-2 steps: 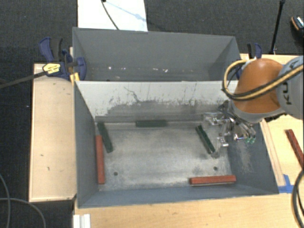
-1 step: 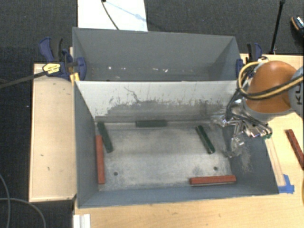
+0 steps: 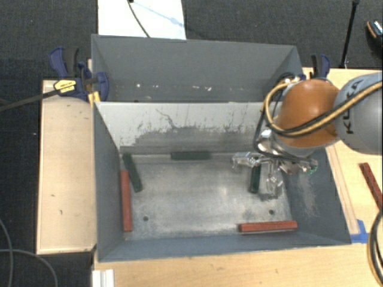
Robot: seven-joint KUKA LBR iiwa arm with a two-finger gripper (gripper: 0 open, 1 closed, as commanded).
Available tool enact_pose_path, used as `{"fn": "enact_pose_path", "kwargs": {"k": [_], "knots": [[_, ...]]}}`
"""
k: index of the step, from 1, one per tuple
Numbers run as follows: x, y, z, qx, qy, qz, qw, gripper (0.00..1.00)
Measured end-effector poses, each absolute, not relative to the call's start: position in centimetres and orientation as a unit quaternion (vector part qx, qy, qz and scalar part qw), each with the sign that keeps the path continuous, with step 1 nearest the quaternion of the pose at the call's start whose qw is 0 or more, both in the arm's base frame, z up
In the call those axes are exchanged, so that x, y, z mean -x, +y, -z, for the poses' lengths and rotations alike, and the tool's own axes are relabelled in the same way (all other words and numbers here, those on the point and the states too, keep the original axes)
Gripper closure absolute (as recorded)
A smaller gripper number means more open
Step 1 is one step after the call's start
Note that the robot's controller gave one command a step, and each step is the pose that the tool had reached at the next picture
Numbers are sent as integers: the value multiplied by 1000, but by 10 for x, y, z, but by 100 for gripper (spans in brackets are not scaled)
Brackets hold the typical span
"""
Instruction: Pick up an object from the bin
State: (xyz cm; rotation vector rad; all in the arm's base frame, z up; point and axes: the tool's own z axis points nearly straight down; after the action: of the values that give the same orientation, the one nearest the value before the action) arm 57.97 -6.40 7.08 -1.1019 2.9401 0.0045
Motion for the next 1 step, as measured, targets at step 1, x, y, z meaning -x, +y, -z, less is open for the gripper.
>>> {"fn": "enact_pose_path", "kwargs": {"k": [1], "knots": [[-575,-73,-73,700,714,1,2,0]]}}
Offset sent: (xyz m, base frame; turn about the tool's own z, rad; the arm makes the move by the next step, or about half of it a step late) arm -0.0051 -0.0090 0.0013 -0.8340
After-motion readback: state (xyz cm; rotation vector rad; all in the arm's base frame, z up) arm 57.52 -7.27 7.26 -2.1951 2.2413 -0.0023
